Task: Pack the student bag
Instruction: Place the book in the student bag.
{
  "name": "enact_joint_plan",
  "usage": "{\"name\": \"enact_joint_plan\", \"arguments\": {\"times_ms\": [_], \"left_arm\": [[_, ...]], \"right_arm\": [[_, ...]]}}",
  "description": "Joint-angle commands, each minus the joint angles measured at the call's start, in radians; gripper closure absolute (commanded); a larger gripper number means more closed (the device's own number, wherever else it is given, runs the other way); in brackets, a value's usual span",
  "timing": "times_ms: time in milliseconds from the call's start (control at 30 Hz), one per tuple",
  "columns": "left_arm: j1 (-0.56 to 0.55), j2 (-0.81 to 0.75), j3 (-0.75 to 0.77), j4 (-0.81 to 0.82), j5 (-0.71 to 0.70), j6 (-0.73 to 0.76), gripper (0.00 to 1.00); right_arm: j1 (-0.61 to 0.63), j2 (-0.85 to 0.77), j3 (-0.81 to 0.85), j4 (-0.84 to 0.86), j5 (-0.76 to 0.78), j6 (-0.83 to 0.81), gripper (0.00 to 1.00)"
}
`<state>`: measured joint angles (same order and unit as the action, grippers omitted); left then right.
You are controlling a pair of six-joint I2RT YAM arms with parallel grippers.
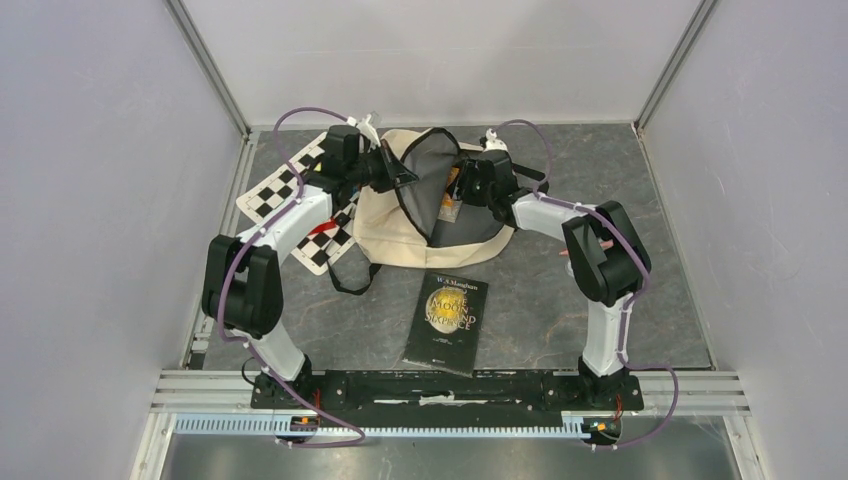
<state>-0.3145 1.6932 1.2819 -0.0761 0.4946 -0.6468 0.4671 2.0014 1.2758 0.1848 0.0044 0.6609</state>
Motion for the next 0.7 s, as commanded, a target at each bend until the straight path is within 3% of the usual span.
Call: {"name": "enact_joint_plan", "arguments": {"times_ms": [0,100,200,367,567,667], "left_arm": [[0.014,-0.041,-0.018,-0.035,-0.058,0.095,0.75],[0.025,-0.057,-0.032,-0.1,-0.155,0.156,0.31],[0.048,-0.098,-0.089,-0.12,-0.236,0.179,0.1],[0.052,-0.275,-0.239,-0.12,-0.337,0.216,0.01],[0.025,-0.586,-0.46,-0.174,-0.318,0.175,0.0],[-0.054,-0.723,-0.592,-0.201,-0.302,0.087,0.0]], "right_arm": [[0.01,-0.167,-0.037,0.008,0.012,-0.152,0.42],[0.007,-0.288,-0.093,-0.024,-0.029,-0.246,0.23],[0.003,-0.421,-0.17,-0.085,-0.045,-0.315,0.11],[-0.013,-0.63,-0.306,-0.215,-0.04,-0.385,0.07],[-0.019,-0.848,-0.468,-0.359,-0.083,-0.364,0.05],[-0.019,-0.921,-0.551,-0.412,-0.143,-0.298,0.06]]}}
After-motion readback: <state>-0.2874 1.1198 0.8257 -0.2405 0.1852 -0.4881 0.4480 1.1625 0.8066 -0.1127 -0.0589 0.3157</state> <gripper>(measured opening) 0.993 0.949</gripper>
